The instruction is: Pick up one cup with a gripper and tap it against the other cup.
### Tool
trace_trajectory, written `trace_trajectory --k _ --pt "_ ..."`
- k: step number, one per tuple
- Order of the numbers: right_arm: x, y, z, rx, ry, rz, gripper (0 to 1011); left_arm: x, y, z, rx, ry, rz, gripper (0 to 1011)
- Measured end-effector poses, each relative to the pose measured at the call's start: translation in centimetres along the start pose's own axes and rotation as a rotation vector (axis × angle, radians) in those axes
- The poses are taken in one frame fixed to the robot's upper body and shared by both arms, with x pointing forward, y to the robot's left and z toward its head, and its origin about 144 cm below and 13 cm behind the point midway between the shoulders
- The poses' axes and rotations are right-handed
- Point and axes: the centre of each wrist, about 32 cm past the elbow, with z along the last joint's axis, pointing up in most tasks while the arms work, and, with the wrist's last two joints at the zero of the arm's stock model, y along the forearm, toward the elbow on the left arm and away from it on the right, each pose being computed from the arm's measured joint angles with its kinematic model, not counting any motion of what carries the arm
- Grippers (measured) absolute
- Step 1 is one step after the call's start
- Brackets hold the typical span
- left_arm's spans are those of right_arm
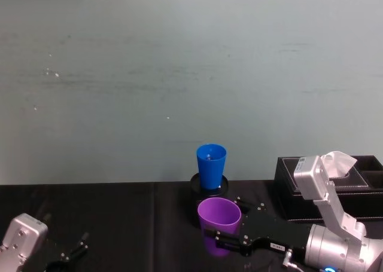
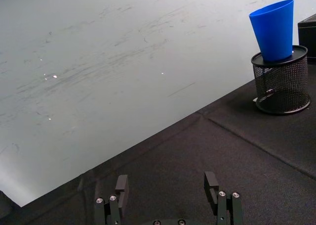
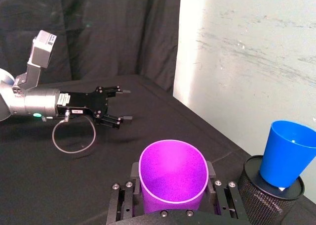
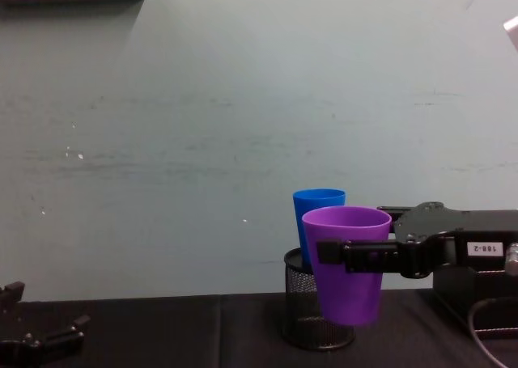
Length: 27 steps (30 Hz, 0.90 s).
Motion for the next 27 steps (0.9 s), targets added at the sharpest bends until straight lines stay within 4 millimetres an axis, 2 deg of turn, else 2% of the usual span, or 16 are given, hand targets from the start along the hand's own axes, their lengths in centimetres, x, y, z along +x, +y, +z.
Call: trace_trajectory --k 27 --pt "0.00 0.00 0.00 0.000 0.000 0.000 732 0.00 0.00 0.00 0.000 0.000 0.000 1000"
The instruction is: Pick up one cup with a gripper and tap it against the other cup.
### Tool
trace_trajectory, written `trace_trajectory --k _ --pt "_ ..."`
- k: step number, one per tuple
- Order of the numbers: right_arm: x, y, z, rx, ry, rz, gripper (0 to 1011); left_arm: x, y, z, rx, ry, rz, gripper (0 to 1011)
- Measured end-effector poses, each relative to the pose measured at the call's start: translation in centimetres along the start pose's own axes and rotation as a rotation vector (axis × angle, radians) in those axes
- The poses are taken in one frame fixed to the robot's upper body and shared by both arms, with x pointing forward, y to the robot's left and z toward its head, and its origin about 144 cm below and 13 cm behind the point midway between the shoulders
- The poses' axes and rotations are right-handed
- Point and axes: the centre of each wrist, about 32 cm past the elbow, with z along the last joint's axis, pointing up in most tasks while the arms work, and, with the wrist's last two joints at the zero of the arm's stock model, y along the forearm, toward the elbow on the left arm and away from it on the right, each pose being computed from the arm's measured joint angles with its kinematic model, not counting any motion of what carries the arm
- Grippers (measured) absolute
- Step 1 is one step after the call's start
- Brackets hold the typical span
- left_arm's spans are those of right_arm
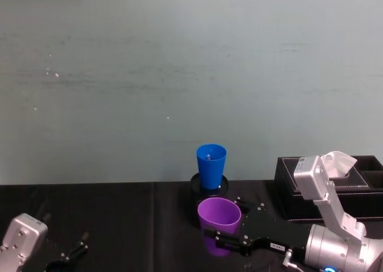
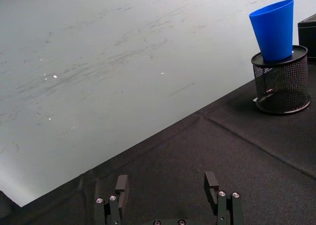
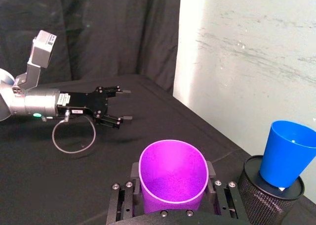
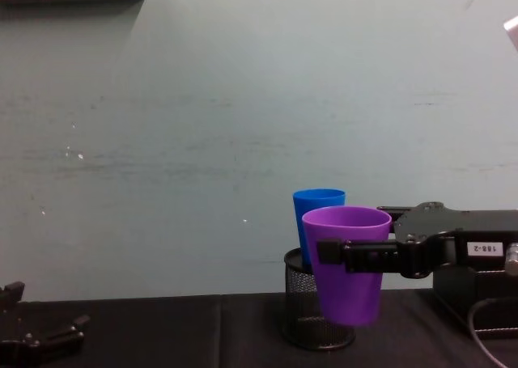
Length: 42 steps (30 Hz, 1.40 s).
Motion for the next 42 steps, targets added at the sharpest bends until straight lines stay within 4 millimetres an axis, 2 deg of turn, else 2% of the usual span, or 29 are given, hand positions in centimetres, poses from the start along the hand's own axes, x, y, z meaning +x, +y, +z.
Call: trace_trajectory --k 12,25,42 --pt "0.4 0.1 0.7 -0.021 0.010 -0.043 732 0.0 0.0 0.0 0.000 0.000 0.000 1000" --pt "2.4 2.2 0.8 -0.029 0.070 -0.162 732 0.0 0.0 0.0 0.000 0.000 0.000 1000" --pt "3.4 4.5 0.4 -0.039 0.067 -0.313 732 0.0 0.0 0.0 0.000 0.000 0.000 1000"
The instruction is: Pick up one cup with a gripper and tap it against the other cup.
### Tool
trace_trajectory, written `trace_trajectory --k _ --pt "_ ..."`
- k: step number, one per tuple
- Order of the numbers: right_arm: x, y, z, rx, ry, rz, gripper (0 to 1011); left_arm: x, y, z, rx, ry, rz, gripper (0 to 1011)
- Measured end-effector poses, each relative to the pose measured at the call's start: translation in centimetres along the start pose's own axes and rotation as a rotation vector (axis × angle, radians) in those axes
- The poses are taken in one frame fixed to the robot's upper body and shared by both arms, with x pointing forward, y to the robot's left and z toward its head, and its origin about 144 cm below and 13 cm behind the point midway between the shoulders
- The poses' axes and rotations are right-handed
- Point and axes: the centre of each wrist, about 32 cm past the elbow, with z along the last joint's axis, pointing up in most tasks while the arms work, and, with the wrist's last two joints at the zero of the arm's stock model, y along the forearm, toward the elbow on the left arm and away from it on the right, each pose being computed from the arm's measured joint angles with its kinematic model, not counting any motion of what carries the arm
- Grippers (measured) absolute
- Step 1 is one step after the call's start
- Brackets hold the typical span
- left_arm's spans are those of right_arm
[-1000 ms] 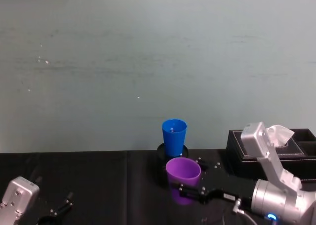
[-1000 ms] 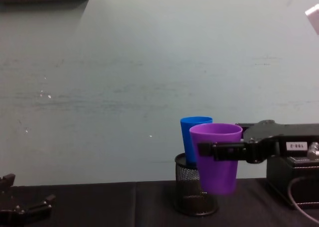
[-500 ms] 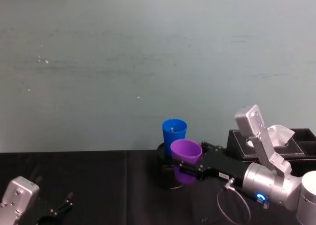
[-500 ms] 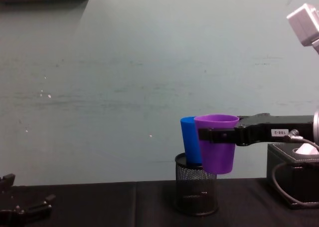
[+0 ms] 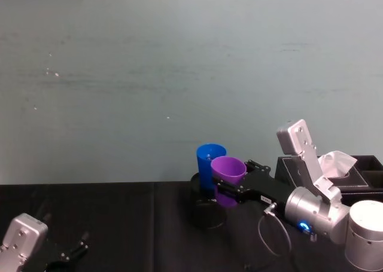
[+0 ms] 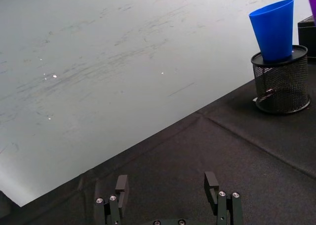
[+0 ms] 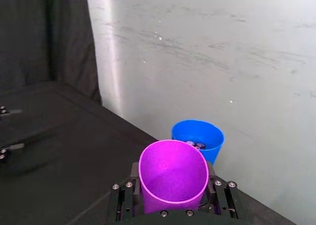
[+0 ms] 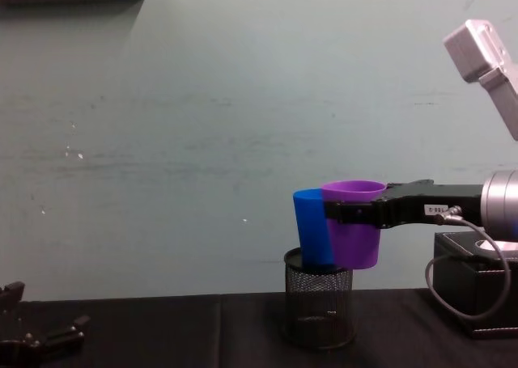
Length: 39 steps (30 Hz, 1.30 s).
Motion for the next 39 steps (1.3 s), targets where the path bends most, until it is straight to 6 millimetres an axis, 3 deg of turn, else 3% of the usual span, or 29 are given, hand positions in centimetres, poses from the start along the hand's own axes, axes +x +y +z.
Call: trace_trajectory --k 20,39 --pt "0.0 2.7 -0.1 0.012 0.032 -0.016 732 0.0 0.0 0.0 0.000 0.000 0.000 1000" --pt "0.7 3.6 0.4 0.011 0.010 -0.030 731 0.0 0.0 0.0 0.000 0.000 0.000 1000"
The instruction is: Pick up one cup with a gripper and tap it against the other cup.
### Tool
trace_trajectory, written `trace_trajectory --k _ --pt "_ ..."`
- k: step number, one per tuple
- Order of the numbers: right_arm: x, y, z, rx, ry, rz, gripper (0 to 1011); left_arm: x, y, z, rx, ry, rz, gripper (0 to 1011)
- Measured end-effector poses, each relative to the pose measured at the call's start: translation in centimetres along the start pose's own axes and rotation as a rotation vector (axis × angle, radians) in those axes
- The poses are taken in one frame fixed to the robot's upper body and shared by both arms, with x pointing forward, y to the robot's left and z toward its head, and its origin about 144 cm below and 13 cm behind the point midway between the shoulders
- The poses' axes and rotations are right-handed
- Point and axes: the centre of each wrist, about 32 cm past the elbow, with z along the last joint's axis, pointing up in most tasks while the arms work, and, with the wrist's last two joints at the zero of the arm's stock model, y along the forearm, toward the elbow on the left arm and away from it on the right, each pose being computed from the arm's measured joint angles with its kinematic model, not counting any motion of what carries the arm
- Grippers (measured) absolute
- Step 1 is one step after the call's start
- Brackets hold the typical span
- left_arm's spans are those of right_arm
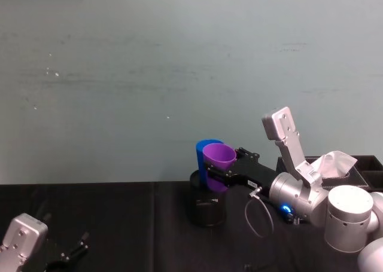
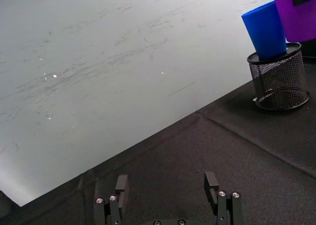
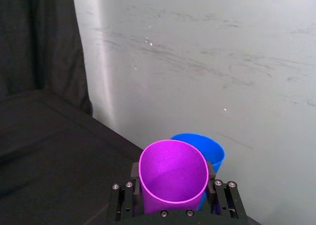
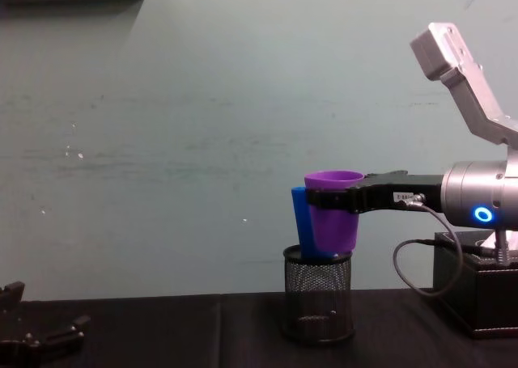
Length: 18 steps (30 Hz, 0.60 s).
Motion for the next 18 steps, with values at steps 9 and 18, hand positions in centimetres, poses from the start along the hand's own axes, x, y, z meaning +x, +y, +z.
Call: trace_trajectory --k 9,18 --pt "0.07 0.01 0.11 0.009 -0.002 0.014 732 0.00 0.00 0.00 0.000 0.000 0.000 1000" --pt "0.05 0.00 0.08 0.007 -0.001 0.013 732 0.00 0.00 0.00 0.000 0.000 0.000 1000"
